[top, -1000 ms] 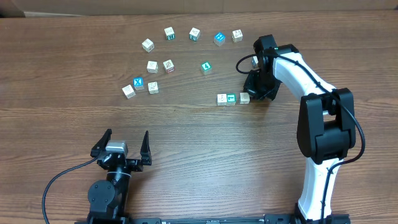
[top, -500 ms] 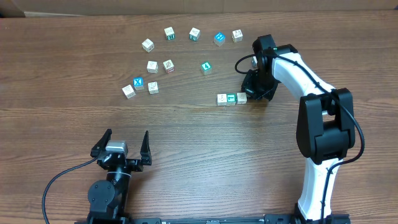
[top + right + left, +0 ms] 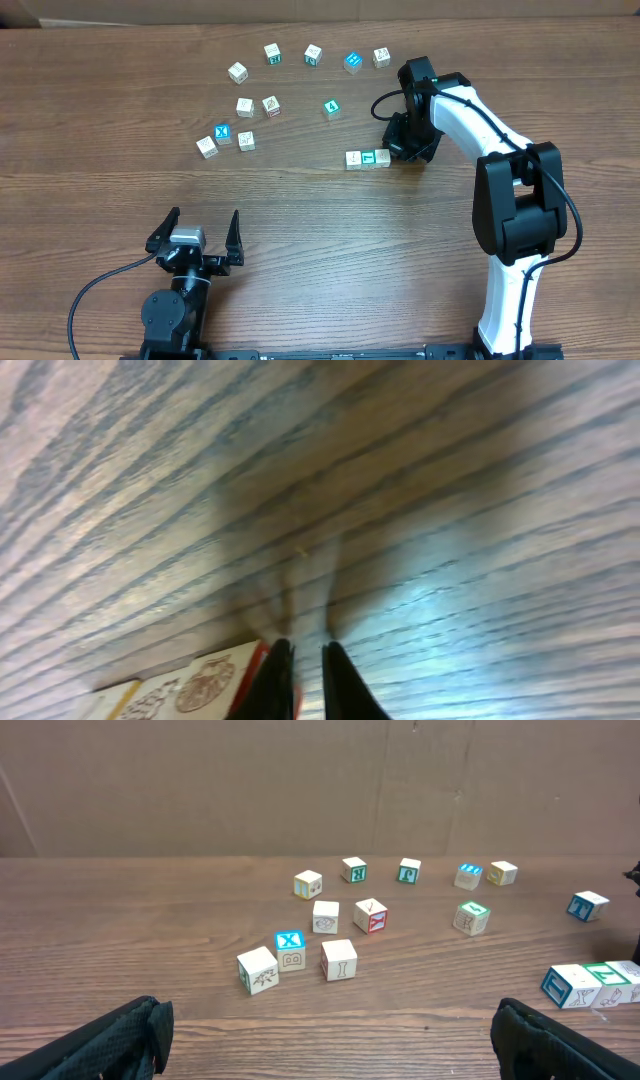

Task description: Form a horizontal line

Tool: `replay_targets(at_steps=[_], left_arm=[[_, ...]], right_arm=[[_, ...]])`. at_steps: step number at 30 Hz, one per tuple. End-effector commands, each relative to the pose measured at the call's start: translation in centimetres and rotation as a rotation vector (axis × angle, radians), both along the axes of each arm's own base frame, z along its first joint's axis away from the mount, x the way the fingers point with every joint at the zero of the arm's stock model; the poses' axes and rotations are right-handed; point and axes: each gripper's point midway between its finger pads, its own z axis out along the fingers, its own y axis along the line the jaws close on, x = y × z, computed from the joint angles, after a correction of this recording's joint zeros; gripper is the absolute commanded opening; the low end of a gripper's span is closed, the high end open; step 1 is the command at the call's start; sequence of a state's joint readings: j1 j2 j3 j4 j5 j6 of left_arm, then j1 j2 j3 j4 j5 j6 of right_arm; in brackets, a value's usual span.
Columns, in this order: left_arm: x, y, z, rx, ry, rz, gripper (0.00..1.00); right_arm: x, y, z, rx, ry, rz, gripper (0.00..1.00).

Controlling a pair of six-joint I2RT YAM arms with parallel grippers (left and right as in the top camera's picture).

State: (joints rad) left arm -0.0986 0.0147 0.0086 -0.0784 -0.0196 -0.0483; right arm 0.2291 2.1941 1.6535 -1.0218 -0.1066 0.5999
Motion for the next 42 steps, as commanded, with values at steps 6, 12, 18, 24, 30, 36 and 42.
replay_targets(at_steps=[6, 12, 18, 24, 30, 36, 42], left_arm=[[0.0, 0.0, 0.1, 0.019, -0.01, 0.001, 1.0], [0.0, 0.0, 0.1, 0.019, -0.01, 0.001, 1.0], [0.0, 0.0, 0.1, 0.018, -0.01, 0.001, 1.0], [0.0, 0.0, 0.1, 0.019, -0.01, 0.001, 0.99], [0.0, 0.0, 0.1, 0.019, -0.01, 0.001, 1.0], [0.0, 0.0, 0.1, 0.019, -0.01, 0.0, 0.99], [0.0, 0.0, 0.1, 0.019, -0.01, -0.001, 1.0]], right_arm=[[0.2, -2.0, -0.2, -0.114, -0.018, -0.005, 0.1], [0.1, -3.3, -0.2, -0.186, -0.019, -0.01, 0.1], [0.1, -3.5, -0.2, -0.197, -0.019, -0.006, 0.1], [0.6, -3.4, 0.8, -0.194, -0.041, 0.042, 0.04], [0.8, -3.2, 4.3, -0.185, -0.074, 0.043, 0.04], [2.8, 0.7, 9.3, -0.01, -0.183, 0.15, 0.15], [5.3, 5.6, 14.5, 0.113, -0.344, 0.219, 0.25]])
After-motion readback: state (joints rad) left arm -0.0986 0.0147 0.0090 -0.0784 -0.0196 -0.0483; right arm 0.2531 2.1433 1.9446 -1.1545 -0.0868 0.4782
